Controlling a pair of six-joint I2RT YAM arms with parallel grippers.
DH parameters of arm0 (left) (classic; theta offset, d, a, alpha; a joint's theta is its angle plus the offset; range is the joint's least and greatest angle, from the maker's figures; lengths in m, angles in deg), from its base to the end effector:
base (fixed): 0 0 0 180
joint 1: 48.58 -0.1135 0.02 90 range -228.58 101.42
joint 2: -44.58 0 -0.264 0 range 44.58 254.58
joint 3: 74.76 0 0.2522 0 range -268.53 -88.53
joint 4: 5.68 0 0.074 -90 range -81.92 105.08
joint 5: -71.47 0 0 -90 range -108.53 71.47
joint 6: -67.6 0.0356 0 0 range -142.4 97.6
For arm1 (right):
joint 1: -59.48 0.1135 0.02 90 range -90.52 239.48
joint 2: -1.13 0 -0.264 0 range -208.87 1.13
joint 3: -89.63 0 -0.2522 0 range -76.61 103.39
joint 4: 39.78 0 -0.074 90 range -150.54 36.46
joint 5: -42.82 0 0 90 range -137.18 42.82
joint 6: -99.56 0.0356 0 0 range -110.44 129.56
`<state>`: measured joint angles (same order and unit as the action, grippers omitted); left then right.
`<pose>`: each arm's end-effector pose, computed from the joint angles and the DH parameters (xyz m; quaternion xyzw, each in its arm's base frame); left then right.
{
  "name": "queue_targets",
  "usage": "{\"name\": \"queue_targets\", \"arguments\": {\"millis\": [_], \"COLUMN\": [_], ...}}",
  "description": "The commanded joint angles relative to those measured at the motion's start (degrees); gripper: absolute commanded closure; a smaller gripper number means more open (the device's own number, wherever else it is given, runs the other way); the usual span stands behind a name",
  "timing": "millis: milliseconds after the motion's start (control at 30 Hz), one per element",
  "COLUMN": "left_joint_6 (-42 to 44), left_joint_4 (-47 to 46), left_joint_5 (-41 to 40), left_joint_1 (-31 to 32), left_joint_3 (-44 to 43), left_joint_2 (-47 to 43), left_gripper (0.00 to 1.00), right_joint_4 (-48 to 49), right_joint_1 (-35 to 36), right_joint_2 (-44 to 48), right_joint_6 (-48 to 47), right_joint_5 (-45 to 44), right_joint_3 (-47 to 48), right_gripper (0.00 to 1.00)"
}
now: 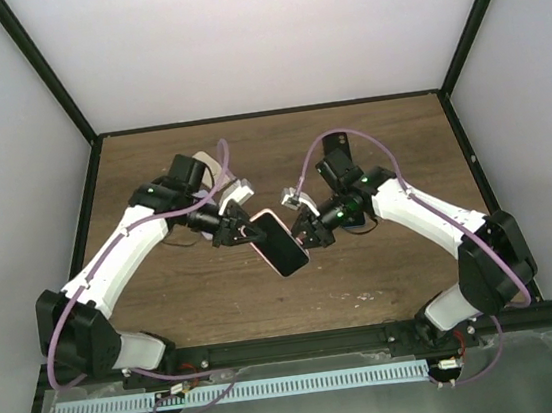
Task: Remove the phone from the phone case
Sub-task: Remove the phone case from the phone.
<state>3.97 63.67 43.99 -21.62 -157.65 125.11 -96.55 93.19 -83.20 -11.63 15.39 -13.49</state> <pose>0.2209 -0.1478 0.3011 0.4684 0.7021 -0.5094 0.1679 0.2181 0.1835 0.2621 -0.4868 0.6859 0.5240 0.1343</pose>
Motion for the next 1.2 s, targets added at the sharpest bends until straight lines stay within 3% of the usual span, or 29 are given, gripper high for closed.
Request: {"name": "queue_targets", "arguments": {"millis": [0, 267, 500, 700, 933, 1167], "left_joint_6": [-3.89, -5.74, -10.28, -12.67, -18.24, -15.78], "left_joint_4": [-6.52, -8.25, -17.13, -19.11, -22.58, -18.6], "left_joint_5": [-5.45, -11.64, -16.57, -16.13, -0.44, 8.82], "left_joint_1": [-1.21, -7.85, -9.02, -10.46, -20.54, -21.43], "left_joint_3": [-2.07, -8.45, -5.51, -3.89, -1.14, 0.66], "left_joint_2": [0.46, -2.15, -9.93, -13.41, -14.61, -12.98], "left_gripper": [0.83, 0.54, 0.31, 0.26, 0.26, 0.28], "right_joint_4": [19.84, 33.69, 42.66, 43.79, 41.79, 31.38], "right_joint_1": [1.21, -3.04, -4.35, -4.49, -4.53, -4.53], "right_joint_2": [1.49, -0.13, -1.05, -1.93, -1.62, -1.69], "right_joint_6": [8.56, 21.3, 23.97, 22.56, 19.11, 8.02], "right_joint_5": [9.34, 10.77, 10.67, 11.15, 11.83, 12.52], "right_joint_3": [4.6, 2.8, 0.78, 0.49, -0.1, 2.23], "right_gripper": [0.99, 0.99, 0.99, 0.99, 0.99, 0.99]}}
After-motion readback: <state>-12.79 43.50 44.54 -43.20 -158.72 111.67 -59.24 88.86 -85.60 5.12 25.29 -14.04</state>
